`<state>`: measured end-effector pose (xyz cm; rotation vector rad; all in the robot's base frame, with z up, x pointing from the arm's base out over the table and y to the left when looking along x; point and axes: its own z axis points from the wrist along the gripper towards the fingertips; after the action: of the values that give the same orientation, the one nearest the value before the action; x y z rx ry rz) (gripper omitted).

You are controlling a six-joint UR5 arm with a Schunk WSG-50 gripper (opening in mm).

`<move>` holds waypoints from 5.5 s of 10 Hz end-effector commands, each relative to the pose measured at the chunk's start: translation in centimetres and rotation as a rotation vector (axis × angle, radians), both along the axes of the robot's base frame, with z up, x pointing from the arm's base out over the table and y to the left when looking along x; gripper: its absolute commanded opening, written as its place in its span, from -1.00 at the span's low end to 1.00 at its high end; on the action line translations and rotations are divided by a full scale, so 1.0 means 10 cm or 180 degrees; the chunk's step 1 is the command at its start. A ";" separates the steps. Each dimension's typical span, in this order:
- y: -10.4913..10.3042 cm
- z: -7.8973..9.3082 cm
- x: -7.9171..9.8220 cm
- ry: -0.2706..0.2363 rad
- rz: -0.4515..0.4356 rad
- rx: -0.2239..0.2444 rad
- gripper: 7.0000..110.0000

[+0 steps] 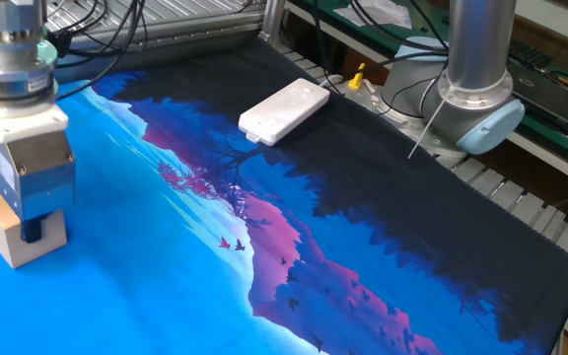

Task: Hold a small block with the gripper and sweep it from left to right on the table

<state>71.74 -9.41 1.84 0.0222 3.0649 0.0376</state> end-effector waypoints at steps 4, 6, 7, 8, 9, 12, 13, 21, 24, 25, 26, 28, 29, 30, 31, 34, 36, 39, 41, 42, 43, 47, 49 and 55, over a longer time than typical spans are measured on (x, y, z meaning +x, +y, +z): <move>0.18 0.01 -0.01 -0.0012 -0.0108 0.0048 -1.00; 0.23 0.01 -0.01 -0.0011 -0.0133 0.0049 -1.00; 0.29 0.00 -0.02 -0.0016 -0.0172 0.0038 -1.00; 0.37 -0.02 -0.02 -0.0025 -0.0206 0.0041 -1.00; 0.43 -0.03 -0.02 -0.0034 -0.0230 0.0048 -1.00; 0.49 0.01 -0.05 -0.0018 -0.0269 0.0066 -1.00; 0.50 0.03 -0.06 -0.0008 -0.0274 0.0065 -1.00; 0.77 0.03 -0.05 -0.0027 -0.0420 0.0044 -1.00; 0.87 -0.02 -0.05 -0.0050 -0.0459 0.0049 -1.00; 0.92 -0.03 -0.05 -0.0055 -0.0484 0.0052 -1.00; 0.97 -0.04 -0.06 -0.0059 -0.0503 0.0059 -1.00; 1.03 -0.05 -0.08 -0.0068 -0.0533 0.0067 -1.00; 1.04 -0.04 -0.09 -0.0062 -0.0533 0.0076 -1.00; 1.03 -0.03 -0.09 -0.0048 -0.0532 0.0070 -1.00; 1.01 -0.01 -0.09 -0.0033 -0.0527 0.0068 -1.00; 0.98 -0.01 -0.12 -0.0001 -0.0493 0.0048 -1.00; 1.02 -0.03 -0.12 -0.0011 -0.0498 0.0049 -1.00; 1.05 -0.04 -0.11 -0.0019 -0.0449 0.0075 -1.00; 1.03 -0.04 -0.10 -0.0034 -0.0420 0.0084 -1.00; 1.03 -0.02 -0.11 -0.0039 -0.0416 0.0084 -1.00; 1.03 -0.01 -0.12 -0.0034 -0.0416 0.0083 -1.00; 1.15 -0.08 -0.08 -0.0082 -0.0489 0.0074 -1.00; 1.16 -0.05 -0.09 -0.0081 -0.0484 0.0088 -1.00; 1.26 -0.03 -0.09 -0.0090 -0.0524 0.0097 -1.00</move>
<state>70.67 2.46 1.52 0.2473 3.0291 0.0578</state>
